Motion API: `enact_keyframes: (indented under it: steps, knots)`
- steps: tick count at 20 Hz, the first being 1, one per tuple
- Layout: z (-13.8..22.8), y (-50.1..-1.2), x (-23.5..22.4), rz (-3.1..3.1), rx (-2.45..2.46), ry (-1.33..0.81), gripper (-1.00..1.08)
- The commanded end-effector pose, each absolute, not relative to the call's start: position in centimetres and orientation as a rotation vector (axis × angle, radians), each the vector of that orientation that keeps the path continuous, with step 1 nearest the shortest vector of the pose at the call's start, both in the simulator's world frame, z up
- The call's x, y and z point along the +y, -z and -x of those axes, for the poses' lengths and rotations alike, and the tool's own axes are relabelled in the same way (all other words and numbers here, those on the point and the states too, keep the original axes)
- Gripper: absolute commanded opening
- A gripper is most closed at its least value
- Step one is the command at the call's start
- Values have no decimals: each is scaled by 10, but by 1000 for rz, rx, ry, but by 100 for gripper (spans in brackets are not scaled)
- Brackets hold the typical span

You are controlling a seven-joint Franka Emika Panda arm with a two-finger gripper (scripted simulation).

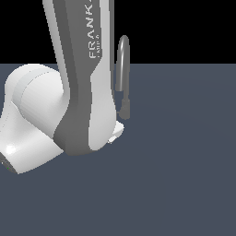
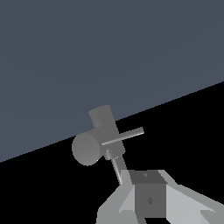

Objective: Turn on the faucet by rotating a designated handle.

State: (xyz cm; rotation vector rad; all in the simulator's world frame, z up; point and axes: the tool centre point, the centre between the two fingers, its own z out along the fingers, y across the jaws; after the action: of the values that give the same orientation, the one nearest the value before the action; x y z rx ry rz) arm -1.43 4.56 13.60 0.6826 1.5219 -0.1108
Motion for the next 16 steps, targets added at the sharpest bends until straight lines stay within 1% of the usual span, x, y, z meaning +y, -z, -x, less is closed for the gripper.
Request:
enact_keyframes:
  steps: [1, 16]
  knots:
    - [10, -128, 43, -619, 1531, 111, -100]
    - [-18, -84, 26, -262, 1562, 121, -100]
